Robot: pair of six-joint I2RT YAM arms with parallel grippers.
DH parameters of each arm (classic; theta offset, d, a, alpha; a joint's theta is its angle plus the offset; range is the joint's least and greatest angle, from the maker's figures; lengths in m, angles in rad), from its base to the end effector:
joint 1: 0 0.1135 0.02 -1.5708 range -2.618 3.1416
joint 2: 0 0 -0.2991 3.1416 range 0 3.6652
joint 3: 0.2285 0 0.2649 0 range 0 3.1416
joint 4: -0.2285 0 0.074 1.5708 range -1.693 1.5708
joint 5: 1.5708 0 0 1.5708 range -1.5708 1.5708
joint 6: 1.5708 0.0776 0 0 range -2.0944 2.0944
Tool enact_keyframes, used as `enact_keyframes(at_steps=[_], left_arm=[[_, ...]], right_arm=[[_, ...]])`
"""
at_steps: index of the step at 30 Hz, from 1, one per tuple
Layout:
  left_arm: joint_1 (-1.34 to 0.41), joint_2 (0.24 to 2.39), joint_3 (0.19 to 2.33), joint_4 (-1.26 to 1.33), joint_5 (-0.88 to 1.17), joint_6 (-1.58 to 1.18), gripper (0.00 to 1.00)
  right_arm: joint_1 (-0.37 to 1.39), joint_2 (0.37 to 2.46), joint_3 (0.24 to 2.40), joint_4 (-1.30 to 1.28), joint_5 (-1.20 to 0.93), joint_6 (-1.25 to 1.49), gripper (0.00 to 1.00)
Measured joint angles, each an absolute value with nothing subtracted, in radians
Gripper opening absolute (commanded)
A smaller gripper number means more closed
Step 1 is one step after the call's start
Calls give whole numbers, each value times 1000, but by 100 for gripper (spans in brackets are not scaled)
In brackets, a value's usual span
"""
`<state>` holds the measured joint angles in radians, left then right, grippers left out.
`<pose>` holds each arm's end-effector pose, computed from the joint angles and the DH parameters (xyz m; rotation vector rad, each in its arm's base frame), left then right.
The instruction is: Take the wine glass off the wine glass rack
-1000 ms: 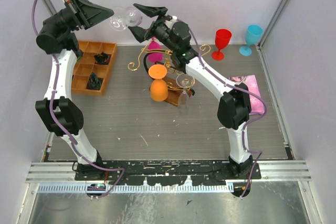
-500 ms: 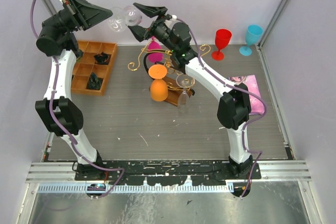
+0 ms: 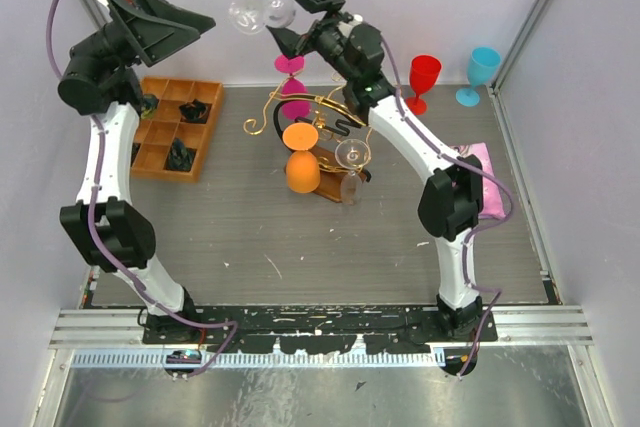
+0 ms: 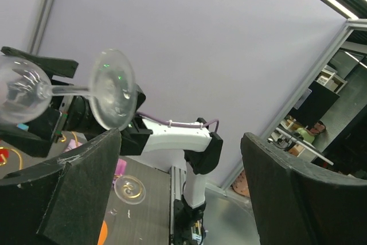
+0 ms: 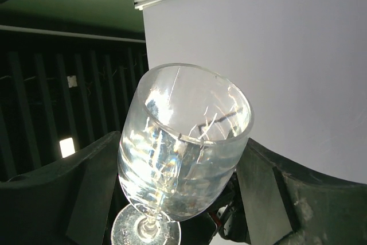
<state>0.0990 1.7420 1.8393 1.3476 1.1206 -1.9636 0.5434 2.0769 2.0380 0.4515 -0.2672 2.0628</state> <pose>0.3407 -0.0364 0.5999 0.5539 1.1785 -1.7071 0.4700 0.3079 0.4847 0.8414 1.3511 2.3548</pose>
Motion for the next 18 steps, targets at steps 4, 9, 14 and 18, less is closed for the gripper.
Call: enact_keyframes(at_steps=[4, 9, 14, 18], left_arm=[[110, 1688, 1809, 1283, 1137, -1915, 92], [124, 1637, 1748, 1237, 1159, -1882, 92], [132, 1625, 1710, 1178, 1179, -1861, 91], [134, 1606, 1653, 1139, 1189, -1851, 90]], right_arm=[[446, 2033, 1984, 385, -308, 2035, 51], [213, 1906, 1880, 224, -388, 1885, 51], [-83, 1784, 1873, 35, -458, 1668, 51], [-267, 1707, 1895, -115, -471, 1473, 51]])
